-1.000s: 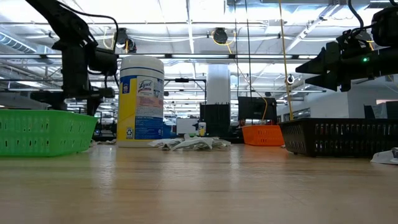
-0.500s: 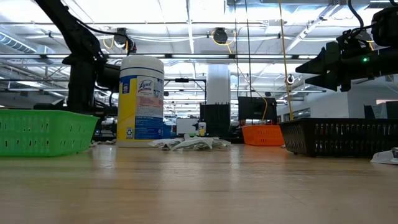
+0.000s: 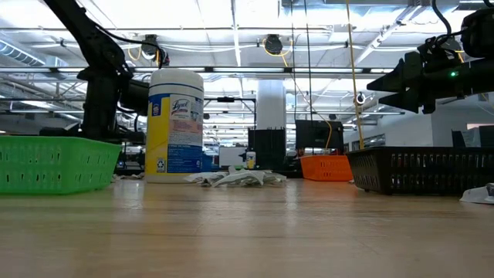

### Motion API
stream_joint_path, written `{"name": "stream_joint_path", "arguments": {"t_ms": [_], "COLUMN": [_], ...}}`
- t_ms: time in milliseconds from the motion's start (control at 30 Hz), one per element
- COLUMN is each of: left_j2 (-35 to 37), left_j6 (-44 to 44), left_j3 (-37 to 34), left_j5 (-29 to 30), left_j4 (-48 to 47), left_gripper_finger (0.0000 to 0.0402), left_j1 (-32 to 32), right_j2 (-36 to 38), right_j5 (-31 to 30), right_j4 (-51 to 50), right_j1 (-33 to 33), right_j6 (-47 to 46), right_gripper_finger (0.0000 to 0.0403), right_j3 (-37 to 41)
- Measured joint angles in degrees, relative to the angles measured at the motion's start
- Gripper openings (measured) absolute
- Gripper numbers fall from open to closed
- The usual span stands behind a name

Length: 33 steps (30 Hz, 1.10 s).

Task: Pick & Place First Aid Supplies
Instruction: Put the blue alcohol pad into the blue bin

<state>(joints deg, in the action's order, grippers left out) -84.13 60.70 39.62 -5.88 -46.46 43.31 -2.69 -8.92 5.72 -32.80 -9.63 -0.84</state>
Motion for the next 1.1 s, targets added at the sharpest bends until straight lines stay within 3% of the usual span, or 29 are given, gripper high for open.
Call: {"name": "stream_joint_path", "arguments": {"t_ms": [133, 267, 767, 1100], "left_j2": [0.1, 0.2, -0.4, -13.7], "left_j6": [-3.0, -6.6, -15.6, -20.2], "left_j3": [0.0, 1.7, 18.3, 37.1], "left_j5": [-0.7, -2.2, 2.2, 4.3], "left_j4": [0.0, -3.0, -17.5, -28.3], "left_gripper_finger": [0.0011, 0.0013, 0.0003, 0.0004], "left_j1": [0.0, 1.2, 12.5, 15.2], "right_j2": [0.0, 0.0, 0.0, 0.0], "right_j5": [0.0, 0.0, 0.0, 0.0], "right_j4": [0.0, 0.0, 0.0, 0.0], "right_j1": [0.0, 0.0, 0.0, 0.0], "right_j6": [0.0, 0.0, 0.0, 0.0], "right_gripper_finger": [0.0393, 0.0393, 0.0393, 0.0393], "right_j3": [0.0, 0.0, 0.0, 0.0]}}
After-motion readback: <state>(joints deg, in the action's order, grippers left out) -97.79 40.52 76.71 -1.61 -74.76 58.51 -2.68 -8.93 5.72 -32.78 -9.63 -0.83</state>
